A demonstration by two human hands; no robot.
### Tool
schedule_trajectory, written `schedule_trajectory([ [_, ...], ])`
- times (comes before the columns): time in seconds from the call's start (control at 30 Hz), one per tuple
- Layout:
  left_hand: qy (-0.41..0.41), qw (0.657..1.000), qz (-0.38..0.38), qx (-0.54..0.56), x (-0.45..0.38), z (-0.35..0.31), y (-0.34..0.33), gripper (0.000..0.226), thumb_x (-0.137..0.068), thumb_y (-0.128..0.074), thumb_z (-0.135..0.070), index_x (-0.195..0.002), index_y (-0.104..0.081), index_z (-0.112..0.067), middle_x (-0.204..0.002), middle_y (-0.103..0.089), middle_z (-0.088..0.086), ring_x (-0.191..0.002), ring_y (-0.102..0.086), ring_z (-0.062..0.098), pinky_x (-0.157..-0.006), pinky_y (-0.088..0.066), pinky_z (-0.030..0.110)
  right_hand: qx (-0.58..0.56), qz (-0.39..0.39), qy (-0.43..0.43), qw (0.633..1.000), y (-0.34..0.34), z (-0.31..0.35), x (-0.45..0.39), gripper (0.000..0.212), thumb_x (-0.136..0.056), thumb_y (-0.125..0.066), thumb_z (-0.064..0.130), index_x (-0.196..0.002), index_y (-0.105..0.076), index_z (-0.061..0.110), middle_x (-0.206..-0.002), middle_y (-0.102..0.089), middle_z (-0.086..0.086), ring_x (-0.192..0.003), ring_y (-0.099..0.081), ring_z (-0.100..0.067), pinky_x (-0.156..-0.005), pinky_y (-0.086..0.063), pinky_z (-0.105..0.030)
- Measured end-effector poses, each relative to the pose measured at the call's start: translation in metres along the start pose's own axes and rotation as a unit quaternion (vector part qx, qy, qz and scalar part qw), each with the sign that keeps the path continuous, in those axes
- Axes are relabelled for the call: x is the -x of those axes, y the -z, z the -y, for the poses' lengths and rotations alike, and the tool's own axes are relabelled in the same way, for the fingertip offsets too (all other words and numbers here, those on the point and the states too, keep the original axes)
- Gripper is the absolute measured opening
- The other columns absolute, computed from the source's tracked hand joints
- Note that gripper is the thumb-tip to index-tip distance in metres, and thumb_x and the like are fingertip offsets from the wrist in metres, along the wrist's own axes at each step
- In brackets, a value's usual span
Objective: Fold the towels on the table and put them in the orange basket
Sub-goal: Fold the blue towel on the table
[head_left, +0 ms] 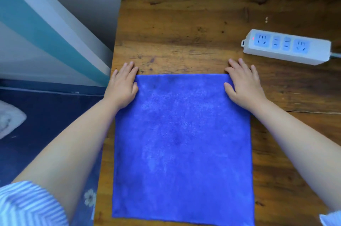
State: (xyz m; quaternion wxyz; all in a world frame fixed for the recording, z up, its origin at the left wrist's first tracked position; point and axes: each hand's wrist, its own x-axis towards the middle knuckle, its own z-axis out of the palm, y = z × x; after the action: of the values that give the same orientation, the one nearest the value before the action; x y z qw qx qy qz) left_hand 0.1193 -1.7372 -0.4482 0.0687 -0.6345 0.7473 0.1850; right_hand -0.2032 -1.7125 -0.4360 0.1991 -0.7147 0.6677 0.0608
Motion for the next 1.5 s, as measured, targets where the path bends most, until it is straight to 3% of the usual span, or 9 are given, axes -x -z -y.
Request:
schedule_trajectory([
  [0.1,0.001,0.999,-0.028,-0.034,0.0,-0.001,0.01,0.047,-0.081,-0.036,-0.014,-0.122,-0.053,0.002,-0.123,-0.054,0.024,-0.114,-0.049,0.039,-0.096,-0.037,0.043,-0.008,-0.064,-0.033,0.997,0.012,0.009,0.007,0.036,-0.078,-0.041,0.016,-0.108,-0.056,0.002,-0.119,-0.055,-0.017,-0.114,-0.045,-0.033,-0.095,-0.032,-0.039],
  [0.4,0.008,0.992,-0.128,0.01,0.049,0.018,0.015,0.019,-0.082,-0.052,0.006,-0.093,-0.067,0.005,-0.096,-0.055,0.027,-0.097,-0.051,0.039,-0.073,-0.043,0.043,0.084,-0.11,-0.105,0.985,0.035,0.025,0.042,0.022,-0.082,-0.051,0.0,-0.1,-0.063,-0.001,-0.103,-0.059,-0.019,-0.102,-0.046,-0.036,-0.081,-0.038,-0.039],
  [0.53,-0.068,0.984,-0.166,-0.002,0.104,0.031,0.004,0.008,-0.074,-0.062,0.008,-0.079,-0.066,0.005,-0.08,-0.06,0.026,-0.08,-0.059,0.041,-0.059,-0.047,0.042,0.043,-0.181,-0.11,0.976,0.014,0.032,0.101,0.025,-0.078,-0.047,-0.009,-0.096,-0.064,-0.006,-0.099,-0.061,-0.024,-0.1,-0.047,-0.04,-0.077,-0.036,-0.039],
  [0.63,-0.144,0.977,-0.151,-0.043,0.143,0.037,-0.007,0.005,-0.059,-0.057,0.004,-0.063,-0.06,0.002,-0.059,-0.056,0.018,-0.055,-0.059,0.035,-0.041,-0.038,0.027,0.035,-0.253,-0.1,0.962,-0.01,0.032,0.144,0.024,-0.065,-0.046,-0.013,-0.077,-0.066,-0.008,-0.078,-0.062,-0.026,-0.083,-0.055,-0.043,-0.067,-0.041,-0.038],
  [0.73,-0.195,0.972,-0.118,-0.049,0.188,0.038,-0.019,0.009,-0.05,-0.059,0.005,-0.056,-0.054,-0.001,-0.052,-0.052,0.013,-0.046,-0.055,0.03,-0.041,-0.019,0.015,0.055,-0.269,-0.07,0.959,-0.037,0.033,0.193,0.018,-0.047,-0.045,-0.008,-0.055,-0.06,-0.004,-0.054,-0.056,-0.021,-0.056,-0.056,-0.039,-0.052,-0.044,-0.034],
  [0.93,-0.231,0.968,-0.086,-0.051,0.245,0.037,-0.044,0.033,-0.05,-0.056,-0.003,-0.065,-0.031,-0.016,-0.049,-0.048,0.009,-0.04,-0.05,0.026,-0.038,-0.011,0.014,0.069,-0.231,-0.054,0.969,-0.072,0.042,0.251,0.011,-0.046,-0.046,-0.007,-0.053,-0.053,-0.002,-0.054,-0.051,-0.019,-0.051,-0.054,-0.036,-0.042,-0.042,-0.03],
  [1.07,-0.239,0.964,-0.077,-0.083,0.261,0.036,-0.054,0.035,-0.042,-0.073,0.011,-0.053,-0.045,-0.005,-0.047,-0.047,0.009,-0.037,-0.049,0.025,-0.051,0.002,0.009,0.065,-0.244,-0.03,0.967,-0.088,0.041,0.269,0.019,-0.053,-0.028,-0.002,-0.051,-0.047,-0.001,-0.051,-0.047,-0.017,-0.047,-0.05,-0.032,-0.042,-0.027,-0.023],
  [1.37,-0.26,0.952,-0.031,-0.157,0.286,0.023,-0.081,0.041,-0.018,-0.079,0.007,-0.046,-0.051,-0.004,-0.042,-0.046,0.006,-0.033,-0.046,0.024,-0.043,-0.016,0.017,0.069,-0.231,-0.011,0.971,-0.115,0.031,0.293,0.02,-0.052,-0.023,0.007,-0.05,-0.043,0.002,-0.05,-0.045,-0.015,-0.045,-0.048,-0.03,-0.04,-0.033,-0.025],
  [1.5,-0.263,0.952,-0.03,-0.151,0.288,0.024,-0.086,0.028,-0.032,-0.074,0.005,-0.047,-0.052,-0.004,-0.042,-0.047,0.007,-0.033,-0.047,0.025,-0.043,-0.016,0.017,0.076,-0.223,-0.008,0.972,-0.121,0.029,0.297,0.022,-0.051,-0.024,0.005,-0.051,-0.045,0.002,-0.052,-0.045,-0.015,-0.046,-0.049,-0.029,-0.042,-0.031,-0.024],
])
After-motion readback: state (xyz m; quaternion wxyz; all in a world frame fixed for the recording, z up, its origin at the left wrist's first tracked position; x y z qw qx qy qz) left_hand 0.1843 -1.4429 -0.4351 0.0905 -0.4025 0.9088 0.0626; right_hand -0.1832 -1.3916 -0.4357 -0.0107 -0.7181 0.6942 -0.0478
